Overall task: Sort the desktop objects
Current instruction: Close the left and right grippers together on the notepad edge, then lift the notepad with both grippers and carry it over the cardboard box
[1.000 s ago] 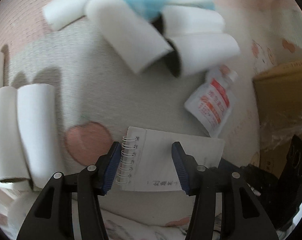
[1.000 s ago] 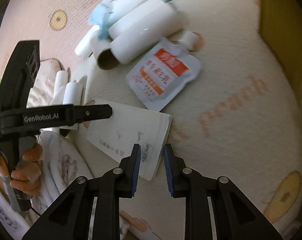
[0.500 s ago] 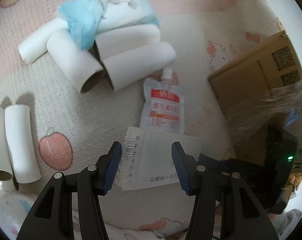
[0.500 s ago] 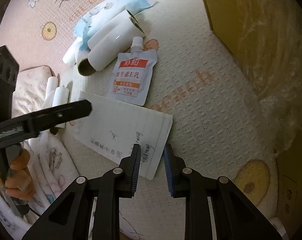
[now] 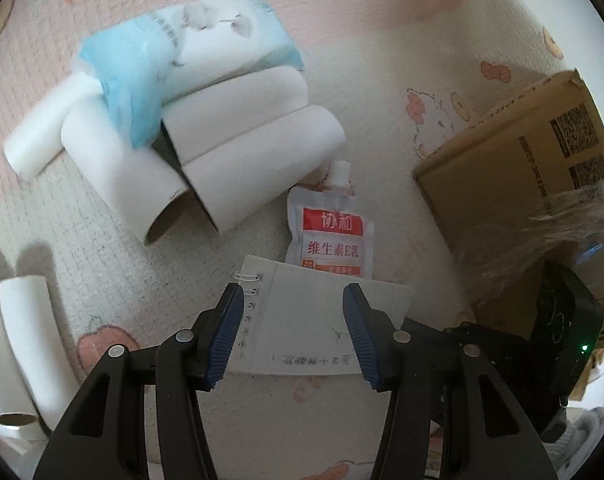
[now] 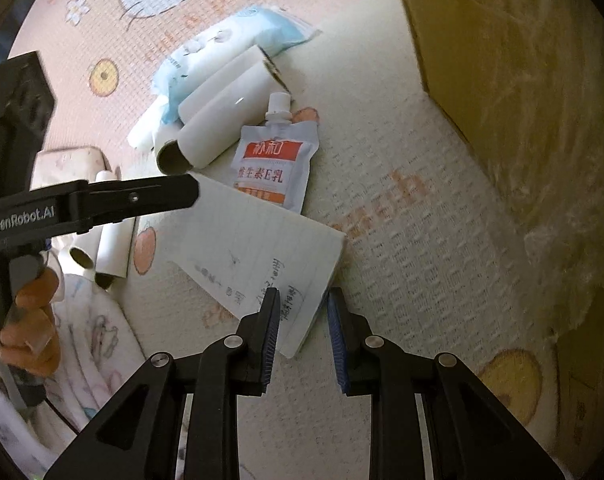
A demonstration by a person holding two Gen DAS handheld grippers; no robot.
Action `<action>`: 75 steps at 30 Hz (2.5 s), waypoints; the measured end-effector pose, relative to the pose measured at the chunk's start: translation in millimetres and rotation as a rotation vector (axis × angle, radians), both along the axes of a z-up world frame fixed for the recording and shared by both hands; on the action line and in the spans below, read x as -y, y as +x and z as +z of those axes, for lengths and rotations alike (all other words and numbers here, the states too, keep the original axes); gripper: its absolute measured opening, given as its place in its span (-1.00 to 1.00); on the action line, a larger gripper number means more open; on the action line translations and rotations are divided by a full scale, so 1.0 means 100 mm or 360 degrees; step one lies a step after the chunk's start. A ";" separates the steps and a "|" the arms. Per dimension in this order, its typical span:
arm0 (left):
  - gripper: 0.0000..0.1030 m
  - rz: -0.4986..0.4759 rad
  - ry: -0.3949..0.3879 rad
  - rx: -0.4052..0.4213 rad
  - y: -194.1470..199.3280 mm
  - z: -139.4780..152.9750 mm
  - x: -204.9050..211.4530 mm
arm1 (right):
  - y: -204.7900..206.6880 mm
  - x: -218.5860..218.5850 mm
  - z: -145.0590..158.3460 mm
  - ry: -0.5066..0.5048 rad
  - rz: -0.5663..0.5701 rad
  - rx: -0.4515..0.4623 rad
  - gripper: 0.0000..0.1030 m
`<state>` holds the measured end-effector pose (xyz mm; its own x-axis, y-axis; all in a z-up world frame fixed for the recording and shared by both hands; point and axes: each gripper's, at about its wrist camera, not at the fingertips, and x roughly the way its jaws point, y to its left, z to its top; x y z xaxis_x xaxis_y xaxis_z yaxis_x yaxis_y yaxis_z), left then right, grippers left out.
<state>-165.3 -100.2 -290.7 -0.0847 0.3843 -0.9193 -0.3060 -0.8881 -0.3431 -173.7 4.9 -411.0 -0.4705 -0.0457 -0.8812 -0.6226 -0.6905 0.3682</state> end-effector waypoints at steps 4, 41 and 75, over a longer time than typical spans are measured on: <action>0.09 0.0060 0.0057 0.0017 0.01 0.00 0.19 | -0.11 0.04 0.01 0.0037 -0.0009 0.0049 -0.61; -0.06 0.0240 0.0292 0.0284 -0.06 -0.37 0.42 | -0.36 0.07 -0.02 0.0094 0.0113 -0.0006 -0.24; -0.22 0.0072 -0.0004 -0.0452 0.54 0.80 0.24 | -0.30 0.20 0.63 0.0260 0.0159 -0.0126 -0.20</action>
<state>-111.2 -124.1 -210.4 -0.3558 0.3717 -0.8575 -0.3493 -0.9039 -0.2469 -203.4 -15.6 -347.9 -0.5387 0.0447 -0.8413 -0.5215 -0.8020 0.2913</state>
